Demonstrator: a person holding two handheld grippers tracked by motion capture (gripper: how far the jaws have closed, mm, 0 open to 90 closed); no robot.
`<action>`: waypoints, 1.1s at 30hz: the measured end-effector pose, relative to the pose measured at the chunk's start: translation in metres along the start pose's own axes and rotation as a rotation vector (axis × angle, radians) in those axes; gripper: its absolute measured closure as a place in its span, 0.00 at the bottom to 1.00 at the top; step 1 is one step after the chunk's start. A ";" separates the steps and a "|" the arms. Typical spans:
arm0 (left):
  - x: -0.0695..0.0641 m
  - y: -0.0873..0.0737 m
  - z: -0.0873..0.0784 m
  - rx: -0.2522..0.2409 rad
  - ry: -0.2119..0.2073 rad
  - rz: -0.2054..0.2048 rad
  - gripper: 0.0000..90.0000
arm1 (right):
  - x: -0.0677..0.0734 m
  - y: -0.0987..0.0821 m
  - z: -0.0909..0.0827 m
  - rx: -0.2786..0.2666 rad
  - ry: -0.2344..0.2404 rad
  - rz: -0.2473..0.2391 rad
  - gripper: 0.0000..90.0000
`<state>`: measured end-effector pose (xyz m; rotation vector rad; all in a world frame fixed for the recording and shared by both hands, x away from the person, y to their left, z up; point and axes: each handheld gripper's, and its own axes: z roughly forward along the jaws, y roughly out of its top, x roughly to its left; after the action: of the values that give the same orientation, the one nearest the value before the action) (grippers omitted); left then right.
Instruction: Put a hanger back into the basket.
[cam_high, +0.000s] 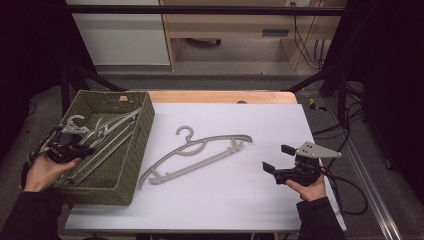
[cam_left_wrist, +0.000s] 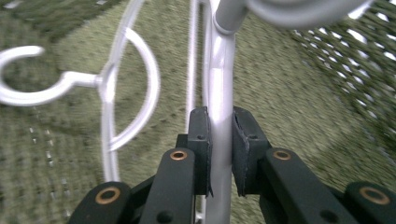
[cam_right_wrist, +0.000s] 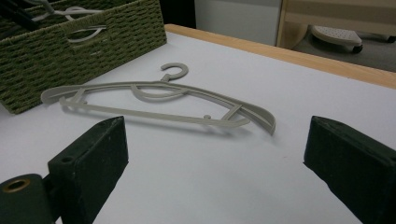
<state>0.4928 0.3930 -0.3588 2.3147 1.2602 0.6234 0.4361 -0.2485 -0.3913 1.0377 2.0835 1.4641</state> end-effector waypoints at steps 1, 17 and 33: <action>0.003 -0.001 0.000 -0.014 0.013 -0.020 0.87 | 0.000 0.000 0.000 0.000 0.000 0.000 0.07; 0.043 -0.012 0.014 -0.002 0.119 -0.209 0.79 | 0.000 -0.001 0.001 0.005 0.005 -0.001 0.07; 0.027 -0.015 -0.026 -0.210 0.056 -0.213 0.58 | 0.000 -0.001 0.002 0.003 0.002 0.002 0.07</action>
<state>0.4807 0.4275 -0.3415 1.9744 1.3734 0.7138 0.4369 -0.2476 -0.3925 1.0402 2.0868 1.4641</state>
